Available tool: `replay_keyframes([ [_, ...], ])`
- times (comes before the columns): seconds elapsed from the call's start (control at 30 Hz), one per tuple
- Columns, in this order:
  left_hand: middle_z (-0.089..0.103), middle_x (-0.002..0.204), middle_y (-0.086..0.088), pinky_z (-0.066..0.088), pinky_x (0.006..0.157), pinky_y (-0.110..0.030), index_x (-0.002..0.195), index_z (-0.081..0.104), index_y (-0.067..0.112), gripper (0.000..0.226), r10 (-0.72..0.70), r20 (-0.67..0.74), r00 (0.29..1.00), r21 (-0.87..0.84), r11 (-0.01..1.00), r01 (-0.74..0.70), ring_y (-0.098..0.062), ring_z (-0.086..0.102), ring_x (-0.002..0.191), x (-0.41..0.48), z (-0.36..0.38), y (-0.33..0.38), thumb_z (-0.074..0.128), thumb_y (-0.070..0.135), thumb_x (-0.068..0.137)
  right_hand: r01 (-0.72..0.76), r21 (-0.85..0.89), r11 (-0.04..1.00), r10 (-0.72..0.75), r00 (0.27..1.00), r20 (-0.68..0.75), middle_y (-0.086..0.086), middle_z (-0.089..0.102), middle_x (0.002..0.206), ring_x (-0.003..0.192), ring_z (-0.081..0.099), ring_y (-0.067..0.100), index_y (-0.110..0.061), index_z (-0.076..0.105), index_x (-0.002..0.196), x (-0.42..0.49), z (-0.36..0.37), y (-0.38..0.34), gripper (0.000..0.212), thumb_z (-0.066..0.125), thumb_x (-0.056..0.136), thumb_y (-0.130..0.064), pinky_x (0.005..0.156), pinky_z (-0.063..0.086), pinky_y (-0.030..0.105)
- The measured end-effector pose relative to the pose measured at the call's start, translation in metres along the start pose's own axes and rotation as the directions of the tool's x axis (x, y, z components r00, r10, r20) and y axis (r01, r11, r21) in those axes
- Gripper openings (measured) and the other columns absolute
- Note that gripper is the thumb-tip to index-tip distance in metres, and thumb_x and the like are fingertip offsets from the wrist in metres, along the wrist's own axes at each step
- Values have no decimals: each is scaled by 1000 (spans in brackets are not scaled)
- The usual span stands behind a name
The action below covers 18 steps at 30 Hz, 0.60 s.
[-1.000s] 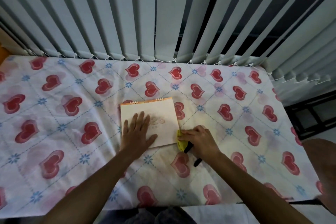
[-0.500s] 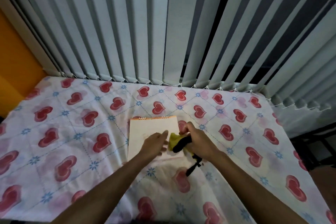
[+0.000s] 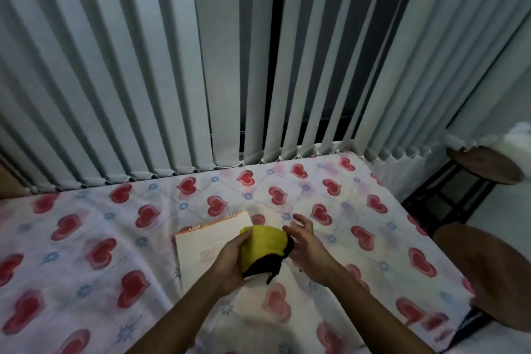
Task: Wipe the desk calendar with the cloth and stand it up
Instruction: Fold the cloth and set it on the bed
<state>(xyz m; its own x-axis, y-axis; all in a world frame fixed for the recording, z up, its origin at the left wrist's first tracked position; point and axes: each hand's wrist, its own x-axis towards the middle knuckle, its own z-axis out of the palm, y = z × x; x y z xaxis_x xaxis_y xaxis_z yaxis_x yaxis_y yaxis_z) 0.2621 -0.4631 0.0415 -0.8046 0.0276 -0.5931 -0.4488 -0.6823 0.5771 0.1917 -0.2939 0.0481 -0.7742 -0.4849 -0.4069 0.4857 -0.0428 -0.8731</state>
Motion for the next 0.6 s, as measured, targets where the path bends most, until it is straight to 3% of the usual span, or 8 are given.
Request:
replay_keyframes([
  [0.07,72,100,-21,55,75,-40,108,65,1,42,8,2,1000,61,998,-8,-31,70,84,1,7,-6,51,37,92,-79,29,996,80,997,-9,8,55,131,119,55,27,-24,43,127,-5,-2,9,43,39,95,-52,103,41,45],
  [0.17,72,99,-20,53,82,-42,106,65,5,37,110,-56,992,189,977,-98,-32,69,87,4,22,-12,52,37,92,-138,207,969,141,990,-1,11,62,128,118,58,29,-14,56,127,-13,3,25,66,34,90,-64,102,43,45],
  [0.3,68,107,-16,51,93,-46,112,62,14,34,188,-140,972,259,955,-148,-34,65,100,5,37,-19,52,39,91,-45,331,943,97,985,-143,15,68,117,99,67,28,-6,59,123,-24,6,30,64,41,92,-59,76,56,36],
  [0.37,68,107,-15,53,87,-43,105,63,18,29,212,-165,963,326,933,-150,-32,66,97,11,46,-21,52,40,90,13,288,958,59,970,-238,17,69,114,102,67,30,-6,61,119,-28,-2,25,56,48,92,-53,87,54,41],
  [0.47,64,109,-14,49,79,-37,90,59,21,19,349,-162,923,520,825,-221,-27,61,93,25,70,-28,49,38,92,63,84,995,-23,913,-408,16,70,105,95,68,31,-11,62,107,-36,-22,14,40,58,89,-47,82,56,43],
  [0.6,63,115,-19,43,88,-38,106,63,7,44,511,-129,850,770,592,-239,-32,57,100,47,115,-55,40,43,95,140,-79,987,-159,803,-574,12,67,91,84,65,25,-6,63,100,-47,-63,3,35,60,90,-40,71,52,35],
])
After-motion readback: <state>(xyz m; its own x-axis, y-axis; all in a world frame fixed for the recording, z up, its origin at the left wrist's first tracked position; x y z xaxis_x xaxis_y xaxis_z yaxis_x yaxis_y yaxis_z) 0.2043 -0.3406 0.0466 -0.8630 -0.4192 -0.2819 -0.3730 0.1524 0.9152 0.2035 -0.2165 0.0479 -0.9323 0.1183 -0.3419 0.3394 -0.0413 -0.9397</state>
